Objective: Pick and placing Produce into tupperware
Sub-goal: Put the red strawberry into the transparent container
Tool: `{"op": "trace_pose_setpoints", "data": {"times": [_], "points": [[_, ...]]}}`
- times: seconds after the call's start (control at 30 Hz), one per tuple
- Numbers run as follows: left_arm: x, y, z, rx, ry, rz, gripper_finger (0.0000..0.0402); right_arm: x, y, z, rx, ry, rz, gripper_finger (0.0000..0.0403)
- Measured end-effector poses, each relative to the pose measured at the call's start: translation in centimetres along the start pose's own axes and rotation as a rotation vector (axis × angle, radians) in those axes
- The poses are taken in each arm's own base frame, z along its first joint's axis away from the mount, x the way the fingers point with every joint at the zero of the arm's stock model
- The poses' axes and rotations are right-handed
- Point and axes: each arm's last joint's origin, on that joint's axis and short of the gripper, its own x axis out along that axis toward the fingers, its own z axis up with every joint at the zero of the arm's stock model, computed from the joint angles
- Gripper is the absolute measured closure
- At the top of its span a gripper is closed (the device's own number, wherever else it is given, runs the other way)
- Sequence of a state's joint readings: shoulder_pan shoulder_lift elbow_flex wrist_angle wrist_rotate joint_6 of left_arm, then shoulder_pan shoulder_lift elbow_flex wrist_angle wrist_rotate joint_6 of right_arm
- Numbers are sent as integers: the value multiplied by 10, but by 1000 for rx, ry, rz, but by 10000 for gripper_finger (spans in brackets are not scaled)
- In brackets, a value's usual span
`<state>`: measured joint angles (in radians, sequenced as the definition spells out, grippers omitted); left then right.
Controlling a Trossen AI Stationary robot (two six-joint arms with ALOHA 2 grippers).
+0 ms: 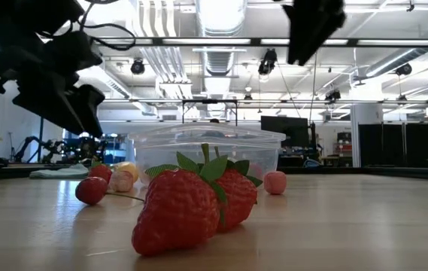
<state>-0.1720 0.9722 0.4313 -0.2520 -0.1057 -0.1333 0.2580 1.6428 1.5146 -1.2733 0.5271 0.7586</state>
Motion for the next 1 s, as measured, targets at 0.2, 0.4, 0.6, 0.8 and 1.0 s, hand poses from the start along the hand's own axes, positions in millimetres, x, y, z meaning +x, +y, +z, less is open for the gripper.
{"op": "trace_pose_setpoints", "data": {"times": [0.2,0.4,0.6,0.8,1.0], "points": [[11,-9,-5,-41,59,-22,185,6,-19,-37,118,-4,-2,146],[25,-16,-4,-12,99,0,185,17,-24,-60,222,-41,52,151],[36,-15,-6,-11,132,117,185,25,-21,-69,246,-51,72,148],[42,-16,-4,-8,139,122,185,31,-18,-71,249,-55,77,148],[45,-17,-1,-2,146,148,185,35,-18,-74,244,-50,68,151]]}}
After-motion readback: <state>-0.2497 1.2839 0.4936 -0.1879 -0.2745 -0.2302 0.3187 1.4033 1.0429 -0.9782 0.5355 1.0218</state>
